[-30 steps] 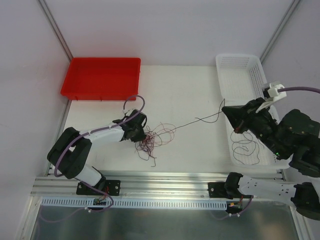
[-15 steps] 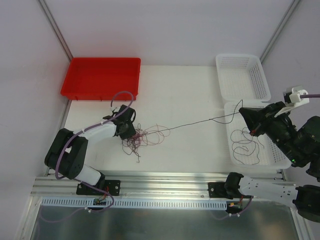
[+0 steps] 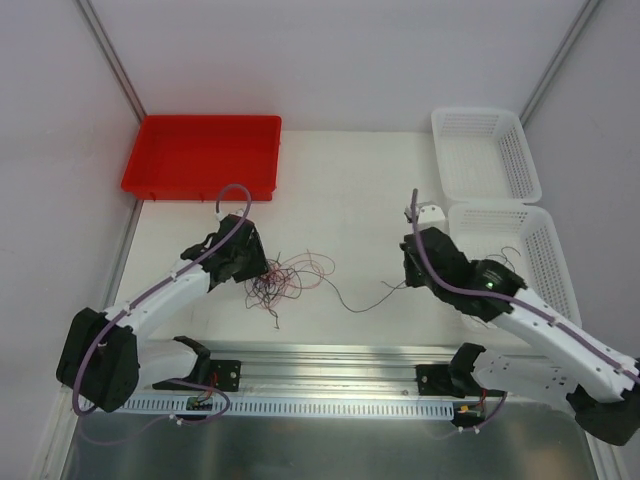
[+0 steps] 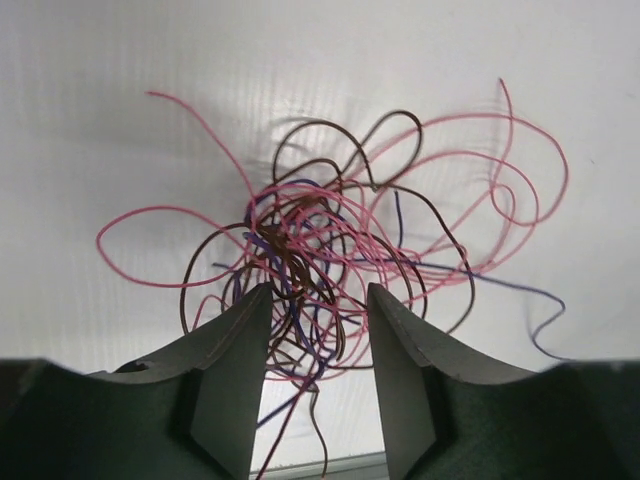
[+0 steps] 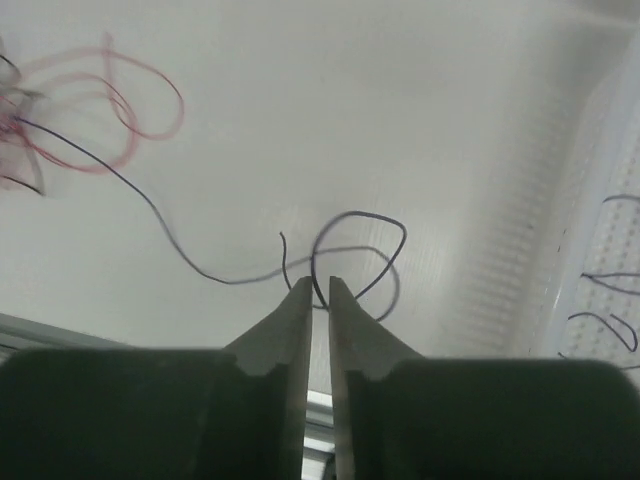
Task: Untangle the cables
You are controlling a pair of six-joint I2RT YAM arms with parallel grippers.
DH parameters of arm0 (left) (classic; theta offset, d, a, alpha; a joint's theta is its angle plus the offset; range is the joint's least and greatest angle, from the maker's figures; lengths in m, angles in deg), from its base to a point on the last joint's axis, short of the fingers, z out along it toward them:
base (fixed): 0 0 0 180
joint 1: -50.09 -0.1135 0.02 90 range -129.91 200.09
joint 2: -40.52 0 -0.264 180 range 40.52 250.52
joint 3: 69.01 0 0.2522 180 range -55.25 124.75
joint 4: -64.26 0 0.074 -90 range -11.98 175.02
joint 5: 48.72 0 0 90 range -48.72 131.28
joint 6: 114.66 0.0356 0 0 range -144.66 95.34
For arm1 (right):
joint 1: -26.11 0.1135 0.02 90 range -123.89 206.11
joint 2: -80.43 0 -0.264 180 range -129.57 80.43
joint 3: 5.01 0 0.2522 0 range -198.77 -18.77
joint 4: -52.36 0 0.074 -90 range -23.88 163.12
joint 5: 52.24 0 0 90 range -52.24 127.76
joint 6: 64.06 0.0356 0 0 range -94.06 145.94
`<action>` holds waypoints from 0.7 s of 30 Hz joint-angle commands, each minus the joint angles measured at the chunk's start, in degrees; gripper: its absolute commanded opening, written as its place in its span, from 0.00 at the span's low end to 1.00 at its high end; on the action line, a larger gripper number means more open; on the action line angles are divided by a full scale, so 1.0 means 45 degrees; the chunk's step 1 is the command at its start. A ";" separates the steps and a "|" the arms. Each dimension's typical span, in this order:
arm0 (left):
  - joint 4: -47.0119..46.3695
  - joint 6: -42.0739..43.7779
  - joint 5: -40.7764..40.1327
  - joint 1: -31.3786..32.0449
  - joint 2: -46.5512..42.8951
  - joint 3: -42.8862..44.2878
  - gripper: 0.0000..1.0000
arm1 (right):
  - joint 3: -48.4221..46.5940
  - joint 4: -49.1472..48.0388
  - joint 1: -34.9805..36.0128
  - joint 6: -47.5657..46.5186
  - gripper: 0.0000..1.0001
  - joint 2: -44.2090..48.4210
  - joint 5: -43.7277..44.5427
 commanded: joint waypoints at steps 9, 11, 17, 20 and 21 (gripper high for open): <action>0.0099 0.0229 0.1462 0.0365 -0.2425 -0.1006 0.72 | 0.1188 -0.1822 -0.1352 0.0340 0.66 -0.2454 -0.3772; 0.0099 0.0113 0.1501 0.0365 -0.2796 -0.1064 0.79 | 0.1129 -0.2740 -0.1215 -0.1105 0.66 -0.2551 -0.5232; 0.0118 -0.0024 0.1599 0.0365 -0.3033 -0.1163 0.84 | 0.0622 -0.4850 -0.1077 -0.3277 0.68 -0.4637 -0.9004; 0.0118 -0.0103 0.1580 0.0365 -0.2916 -0.1338 0.85 | 0.0114 -0.5573 -0.0942 -0.3551 0.70 -0.6376 -0.9927; 0.0118 -0.0141 0.1580 0.0384 -0.2896 -0.1377 0.85 | -0.0022 -0.5749 -0.0902 -0.3571 0.70 -0.7211 -1.0044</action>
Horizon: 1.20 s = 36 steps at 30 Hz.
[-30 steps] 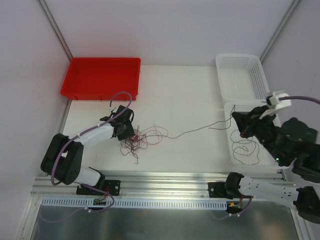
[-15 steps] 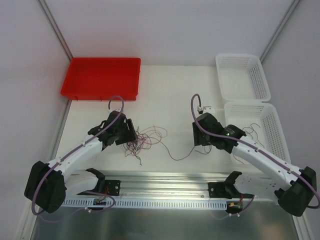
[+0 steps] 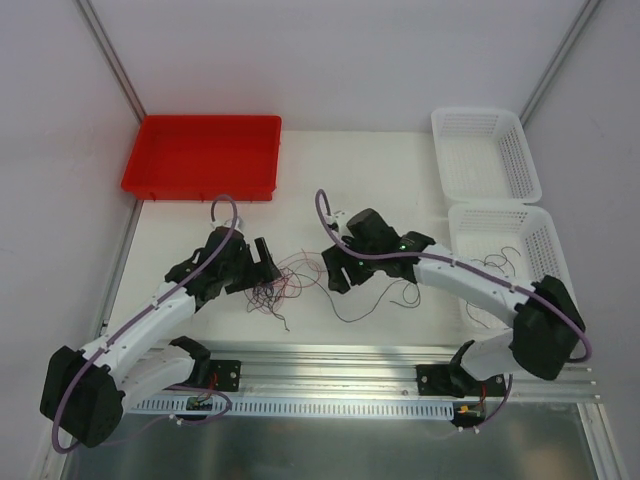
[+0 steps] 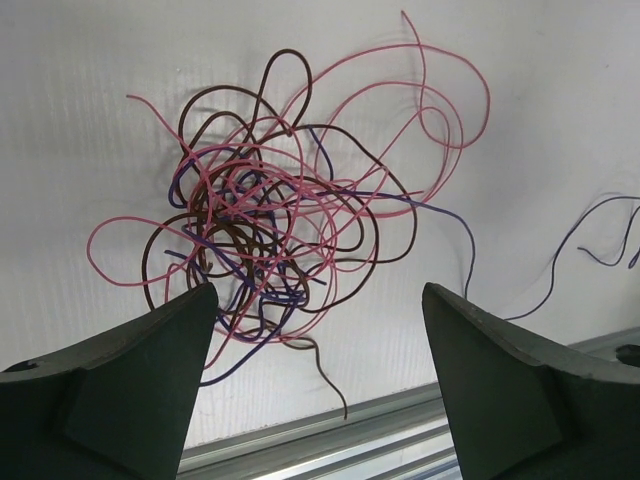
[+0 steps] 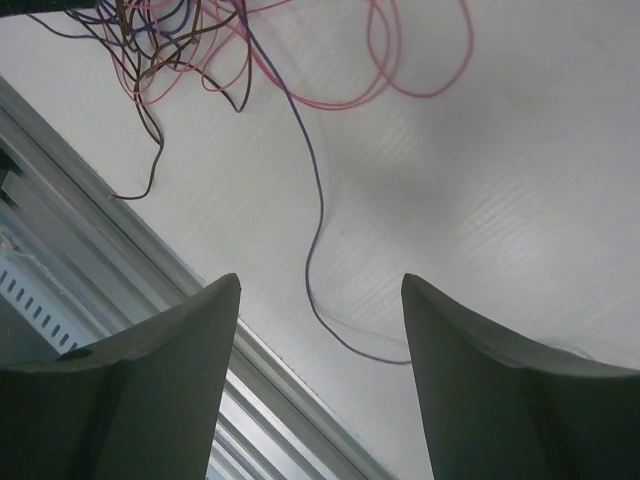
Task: Untangle the cables
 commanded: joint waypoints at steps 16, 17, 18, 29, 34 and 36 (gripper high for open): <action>-0.0159 -0.0644 -0.0308 0.0064 0.2033 -0.0153 0.81 | -0.1525 -0.3807 0.0719 -0.0265 0.45 -0.5659 -0.2009; -0.0237 -0.0664 -0.0308 0.0064 0.2132 -0.0075 0.80 | -0.1486 -0.3826 0.0719 -0.0284 0.38 -0.5543 -0.1989; -0.0257 -0.0664 -0.0598 0.0083 0.2249 -0.0017 0.80 | -0.1369 -0.3787 0.0758 -0.0304 0.31 -0.5426 -0.1950; -0.0433 -0.1015 -0.1419 0.0084 0.4046 0.0492 0.75 | -0.1173 -0.2304 0.1148 -0.0772 0.01 -0.2146 -0.1286; -0.0433 -0.1035 -0.1734 0.0084 0.5021 0.0589 0.71 | -0.1290 -0.1133 0.1168 -0.1201 0.01 -0.0116 -0.0585; -0.0433 -0.1055 -0.1850 0.0064 0.5237 0.0550 0.67 | -0.1601 -0.0452 0.1149 -0.1319 0.01 0.0842 -0.0310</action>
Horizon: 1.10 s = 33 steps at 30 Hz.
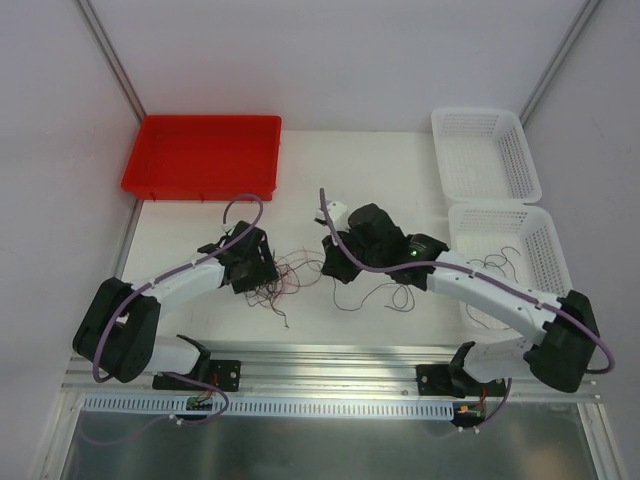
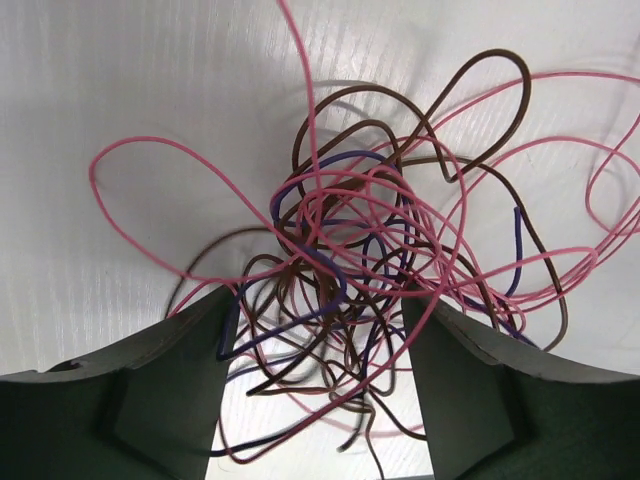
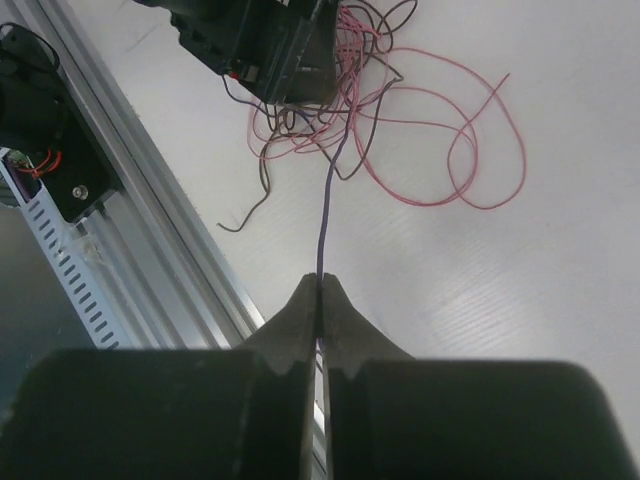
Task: Untangle the cables
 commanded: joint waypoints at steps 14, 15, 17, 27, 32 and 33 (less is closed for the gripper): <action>0.0140 -0.0292 -0.0984 0.0045 0.0703 -0.0125 0.62 | -0.2823 0.4128 -0.0188 -0.1358 0.01 0.7218 0.4616; 0.0160 -0.0254 -0.1022 0.0064 0.0703 -0.0106 0.61 | -0.2921 0.4303 -0.0169 -0.1377 0.01 0.7645 0.4985; 0.0218 -0.0234 -0.1139 0.0044 0.0664 -0.0086 0.60 | -0.3233 0.4500 -0.0227 -0.1455 0.01 0.7961 0.5358; 0.0940 0.0137 -0.1687 -0.0366 0.0098 0.0381 0.61 | -0.3121 0.4852 -0.0227 -0.1554 0.01 0.8802 0.6863; 0.1330 0.0332 -0.1160 -0.0366 -0.0858 0.0753 0.73 | -0.1401 0.3976 -0.0363 -0.1378 0.01 0.8607 0.7352; 0.1448 0.0487 -0.1102 -0.0366 -0.1324 0.0908 0.78 | -0.0992 0.3877 -0.0577 -0.1339 0.01 0.8433 0.7275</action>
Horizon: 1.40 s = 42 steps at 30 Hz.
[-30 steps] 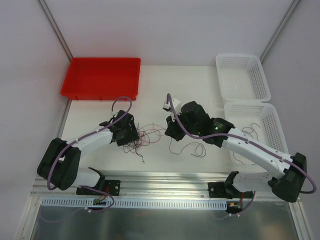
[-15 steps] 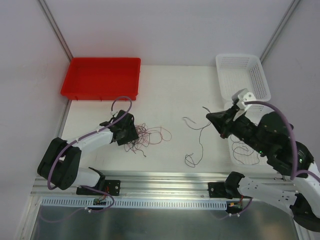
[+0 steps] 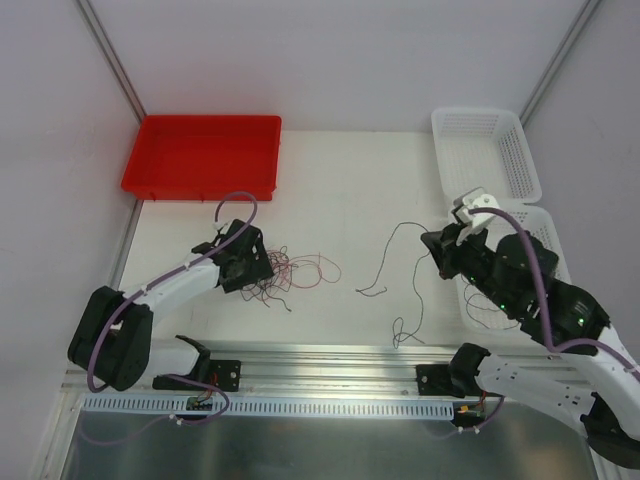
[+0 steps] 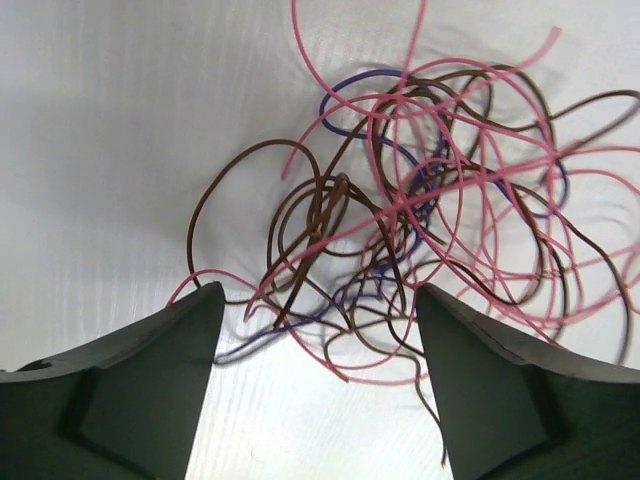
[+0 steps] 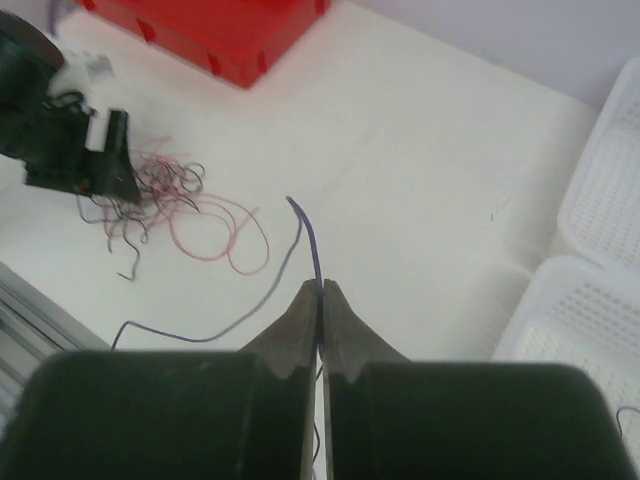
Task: Untangle the cables
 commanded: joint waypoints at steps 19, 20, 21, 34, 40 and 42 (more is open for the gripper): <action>0.4280 0.3681 -0.3419 -0.0264 -0.6644 0.2172 0.99 | -0.4916 -0.0264 -0.2294 -0.2478 0.01 -0.3104 0.4796; 0.4280 0.3837 -0.3712 -0.0245 -0.7208 0.2074 0.99 | -0.5131 -0.0691 -0.2352 -0.2754 0.01 -0.3240 0.5129; 0.4260 0.3955 -0.4159 -0.0245 -0.7484 0.1880 0.99 | -0.5636 -0.0908 -0.2430 -0.3028 0.01 -0.3299 0.5673; 0.3733 0.4073 -0.5453 -0.0245 -0.9987 0.0452 0.99 | -0.6813 -0.4660 -0.4791 -0.6351 0.01 -0.4665 0.7769; 0.3635 0.4307 -0.5102 -0.0245 -0.9539 0.0491 0.99 | -0.5313 -0.3862 -0.7973 -0.3582 0.01 -0.4531 0.6657; 0.3635 0.4307 -0.4946 -0.0245 -0.9499 0.0491 0.99 | -0.4029 -0.3451 -0.9219 -0.2509 0.01 -0.4278 0.6074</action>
